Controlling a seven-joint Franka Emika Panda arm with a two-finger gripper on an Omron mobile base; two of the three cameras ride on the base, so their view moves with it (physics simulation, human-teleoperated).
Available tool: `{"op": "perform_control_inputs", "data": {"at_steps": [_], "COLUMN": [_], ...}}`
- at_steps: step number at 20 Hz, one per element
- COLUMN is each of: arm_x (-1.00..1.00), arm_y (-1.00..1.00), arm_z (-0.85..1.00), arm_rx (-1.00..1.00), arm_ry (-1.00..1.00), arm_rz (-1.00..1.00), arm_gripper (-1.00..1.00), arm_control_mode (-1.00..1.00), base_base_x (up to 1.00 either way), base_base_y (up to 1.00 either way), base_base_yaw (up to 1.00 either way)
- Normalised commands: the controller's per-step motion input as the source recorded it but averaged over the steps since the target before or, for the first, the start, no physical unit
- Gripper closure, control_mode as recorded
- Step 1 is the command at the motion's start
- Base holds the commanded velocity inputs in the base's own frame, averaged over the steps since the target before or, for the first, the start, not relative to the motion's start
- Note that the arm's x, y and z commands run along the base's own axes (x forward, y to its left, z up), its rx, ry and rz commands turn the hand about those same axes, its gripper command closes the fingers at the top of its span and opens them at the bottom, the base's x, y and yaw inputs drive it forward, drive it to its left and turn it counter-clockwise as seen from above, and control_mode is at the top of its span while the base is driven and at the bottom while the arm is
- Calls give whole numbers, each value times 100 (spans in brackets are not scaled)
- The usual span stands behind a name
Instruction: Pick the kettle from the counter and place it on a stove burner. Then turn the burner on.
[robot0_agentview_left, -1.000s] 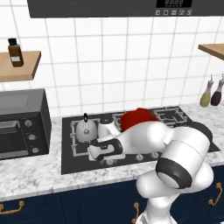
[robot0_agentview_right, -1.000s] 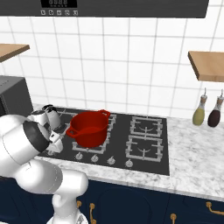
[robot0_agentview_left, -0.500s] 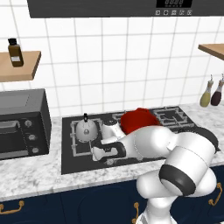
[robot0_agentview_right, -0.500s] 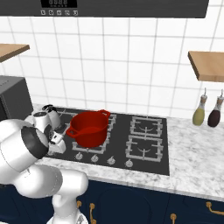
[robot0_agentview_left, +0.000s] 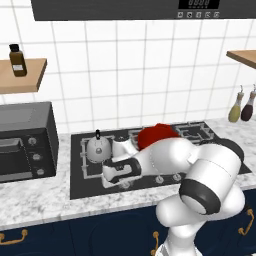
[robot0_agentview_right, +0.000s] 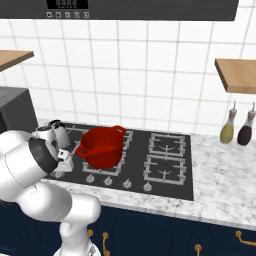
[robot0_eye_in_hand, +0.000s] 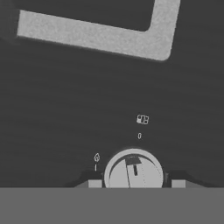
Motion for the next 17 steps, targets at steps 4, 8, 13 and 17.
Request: {"op": "perform_control_inputs", "data": {"at_steps": [4, 8, 13, 17], "arm_x": [0, 0, 0, 0], "arm_y": [0, 0, 0, 0], "arm_z": [-27, -27, -27, -27], "arm_rx": [0, 0, 0, 0], "arm_ry": [4, 1, 0, 0], "arm_rz": [31, 30, 30, 30], "arm_gripper": [100, 100, 100, 100], "arm_control_mode": [-100, -100, -100, -100], "base_base_x": [0, 0, 0, 0], "base_base_y": [0, 0, 0, 0], "base_base_yaw": [0, 0, 0, 0]}}
